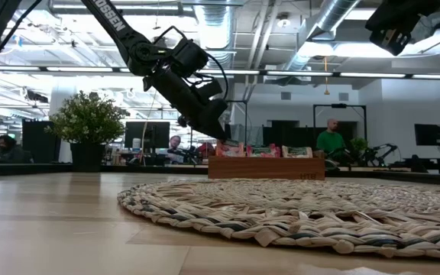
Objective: Pick & Place Tea
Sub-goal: Put the orange tea bag into the left section of the wooden organizer, then return to Home Position
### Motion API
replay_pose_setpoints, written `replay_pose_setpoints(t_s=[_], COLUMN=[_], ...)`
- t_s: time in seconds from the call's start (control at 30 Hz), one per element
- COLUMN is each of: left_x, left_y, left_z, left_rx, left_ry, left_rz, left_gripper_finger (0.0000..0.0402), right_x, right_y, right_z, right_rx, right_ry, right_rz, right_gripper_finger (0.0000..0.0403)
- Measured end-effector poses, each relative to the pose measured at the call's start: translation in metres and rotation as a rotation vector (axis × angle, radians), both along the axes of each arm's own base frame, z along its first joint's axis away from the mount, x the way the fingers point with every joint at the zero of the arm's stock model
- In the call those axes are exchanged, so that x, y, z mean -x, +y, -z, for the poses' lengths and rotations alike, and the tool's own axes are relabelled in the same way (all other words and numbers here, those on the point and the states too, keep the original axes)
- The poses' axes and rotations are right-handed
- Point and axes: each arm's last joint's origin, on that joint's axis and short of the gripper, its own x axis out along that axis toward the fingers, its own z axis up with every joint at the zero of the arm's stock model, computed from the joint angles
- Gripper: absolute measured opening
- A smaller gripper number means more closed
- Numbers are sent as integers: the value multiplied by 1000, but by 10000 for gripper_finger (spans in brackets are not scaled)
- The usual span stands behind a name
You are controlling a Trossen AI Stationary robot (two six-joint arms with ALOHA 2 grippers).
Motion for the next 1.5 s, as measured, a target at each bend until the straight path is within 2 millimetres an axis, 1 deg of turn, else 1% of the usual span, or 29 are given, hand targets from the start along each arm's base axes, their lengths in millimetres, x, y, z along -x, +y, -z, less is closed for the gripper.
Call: replay_pose_setpoints(t_s=[0.17,0.33,0.53,0.6,0.7,0.8,1.0,1.1,1.27,1.33,1.37,1.43,1.5], left_x=[0,0,1,-1,-4,-6,-7,-7,-9,-8,-7,-3,6], left_y=[1,1,0,-2,-9,-12,-12,-15,-21,-24,-27,-34,-44], left_z=[-1,-1,-9,-11,-11,-8,-4,0,1,-4,-10,-31,-55], left_rx=[-39,-47,-59,-40,53,87,17,21,-15,-13,6,66,133], left_ry=[14,14,-6,-37,-92,-92,-47,-11,21,19,9,-19,-42], left_rz=[3,-7,-19,17,130,187,123,123,109,77,57,31,31], left_gripper_finger=[90,104,106,106,106,106,106,106,106,106,106,106,106], right_x=[0,0,0,0,0,0,-1,-1,-1,-1,0,0,2], right_y=[0,0,0,0,0,0,0,0,0,0,0,0,-1], right_z=[0,-1,0,0,0,0,-1,-1,-1,-1,-1,-1,-2], right_rx=[-3,-4,-5,-5,-5,-5,4,3,4,4,3,3,2], right_ry=[-3,-6,-6,-6,-6,-6,-8,-8,-8,-8,-9,-12,-22], right_rz=[1,1,1,1,1,2,16,17,17,17,17,15,13], right_gripper_finger=[3,3,3,3,3,3,3,3,3,3,3,3,3])
